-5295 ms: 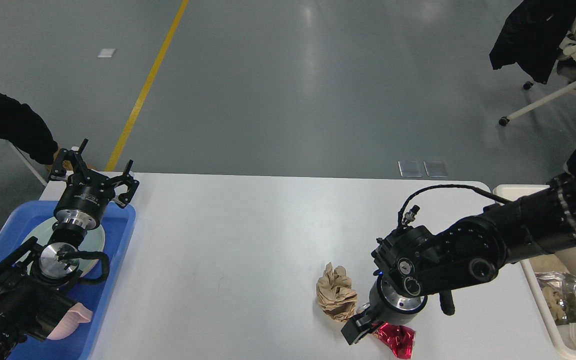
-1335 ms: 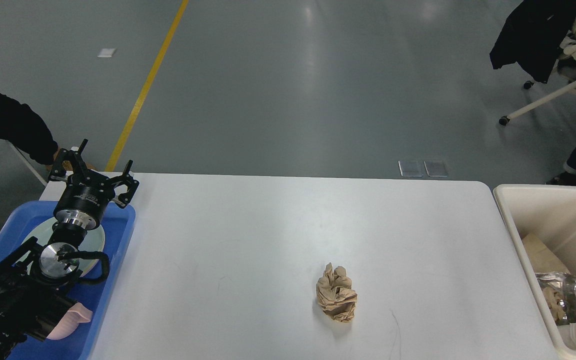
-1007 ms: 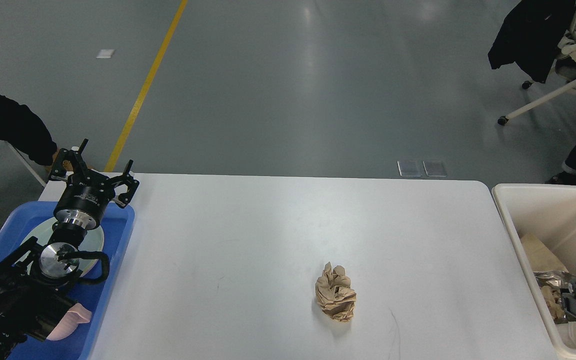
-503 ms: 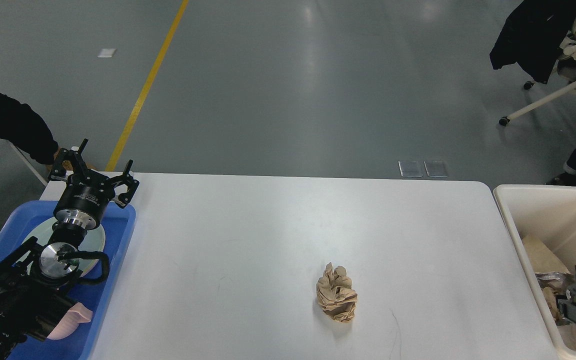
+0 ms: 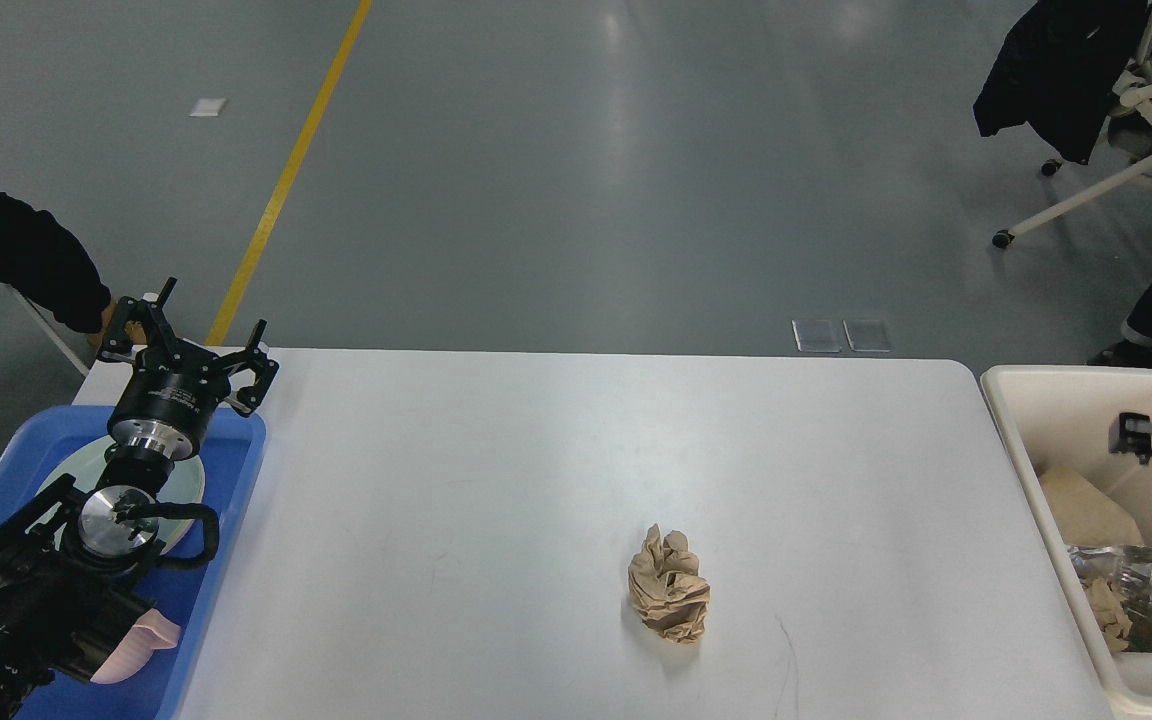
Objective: Tidy desktop
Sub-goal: 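Raise the right gripper out of the bin toward the far side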
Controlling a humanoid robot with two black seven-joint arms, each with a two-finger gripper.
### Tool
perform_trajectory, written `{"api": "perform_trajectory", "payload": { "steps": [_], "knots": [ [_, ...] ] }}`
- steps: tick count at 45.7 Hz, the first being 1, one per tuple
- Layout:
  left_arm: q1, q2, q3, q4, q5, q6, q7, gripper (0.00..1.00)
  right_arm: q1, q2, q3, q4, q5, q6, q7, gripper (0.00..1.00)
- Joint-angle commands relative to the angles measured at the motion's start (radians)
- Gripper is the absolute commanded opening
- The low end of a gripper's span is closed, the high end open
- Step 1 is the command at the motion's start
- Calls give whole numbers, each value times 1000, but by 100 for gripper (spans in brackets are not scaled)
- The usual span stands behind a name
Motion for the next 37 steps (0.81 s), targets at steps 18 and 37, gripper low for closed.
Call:
{"api": "perform_trajectory", "payload": {
  "steps": [18, 37],
  "knots": [
    [0, 0, 0, 0, 0, 0, 0, 96, 673, 336, 86, 440, 114, 306, 12, 100],
    [0, 0, 0, 0, 0, 0, 0, 96, 704, 343, 115, 418, 278, 306, 8, 100]
  ]
}}
